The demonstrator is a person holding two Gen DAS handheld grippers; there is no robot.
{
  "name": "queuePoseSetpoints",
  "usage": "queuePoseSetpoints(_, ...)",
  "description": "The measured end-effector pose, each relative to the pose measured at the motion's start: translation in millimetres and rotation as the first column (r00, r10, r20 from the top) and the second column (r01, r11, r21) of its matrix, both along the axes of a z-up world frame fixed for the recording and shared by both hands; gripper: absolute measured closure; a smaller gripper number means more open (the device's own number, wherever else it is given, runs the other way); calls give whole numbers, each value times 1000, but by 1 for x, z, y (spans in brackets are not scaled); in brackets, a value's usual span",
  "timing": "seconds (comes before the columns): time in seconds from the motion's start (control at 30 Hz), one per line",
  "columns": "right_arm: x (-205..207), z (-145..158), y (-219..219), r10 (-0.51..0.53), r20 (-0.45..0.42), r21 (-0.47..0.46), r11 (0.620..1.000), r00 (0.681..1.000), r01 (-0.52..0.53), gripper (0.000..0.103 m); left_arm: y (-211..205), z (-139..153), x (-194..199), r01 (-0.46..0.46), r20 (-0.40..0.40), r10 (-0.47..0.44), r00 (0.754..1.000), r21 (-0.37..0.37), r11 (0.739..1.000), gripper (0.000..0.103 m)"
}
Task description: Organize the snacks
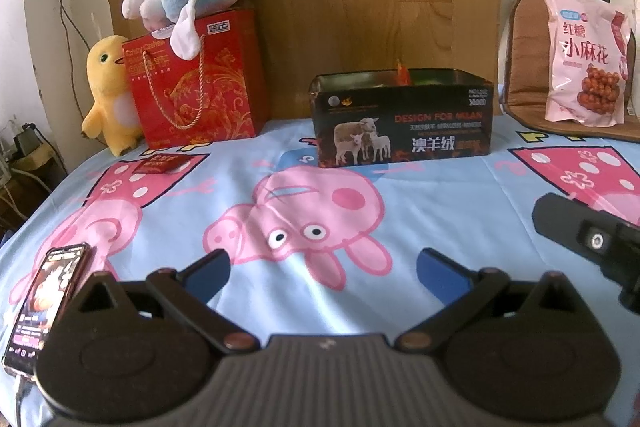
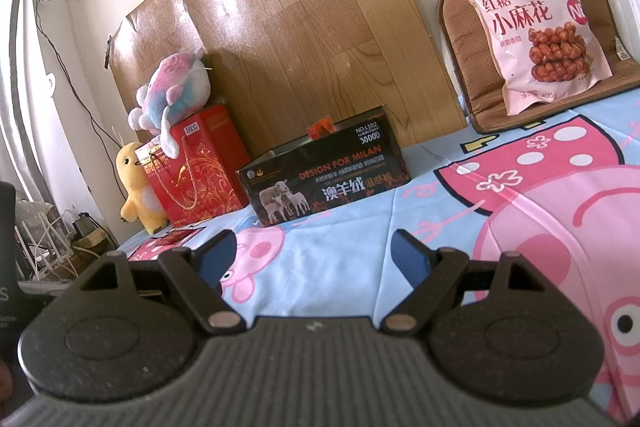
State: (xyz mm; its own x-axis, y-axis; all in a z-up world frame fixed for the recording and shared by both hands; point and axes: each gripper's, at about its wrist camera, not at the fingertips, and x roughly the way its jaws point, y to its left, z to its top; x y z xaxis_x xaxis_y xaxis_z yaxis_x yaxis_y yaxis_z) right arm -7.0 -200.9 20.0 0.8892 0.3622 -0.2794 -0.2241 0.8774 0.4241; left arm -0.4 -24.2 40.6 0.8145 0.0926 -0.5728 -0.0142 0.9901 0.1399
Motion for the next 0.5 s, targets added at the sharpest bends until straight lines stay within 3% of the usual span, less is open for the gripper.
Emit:
queuePoseSetpoints(0.27, 0, 0, 0, 0, 0, 1, 1000, 1000, 0, 16, 0, -1, 0, 12, -11, -13, 1000, -17, 1000, 0)
queuePoseSetpoints(0.5, 0, 0, 0, 1, 1, 1, 1000, 1000, -1, 16, 0, 4, -5, 47, 29, -46, 999, -40, 998, 0)
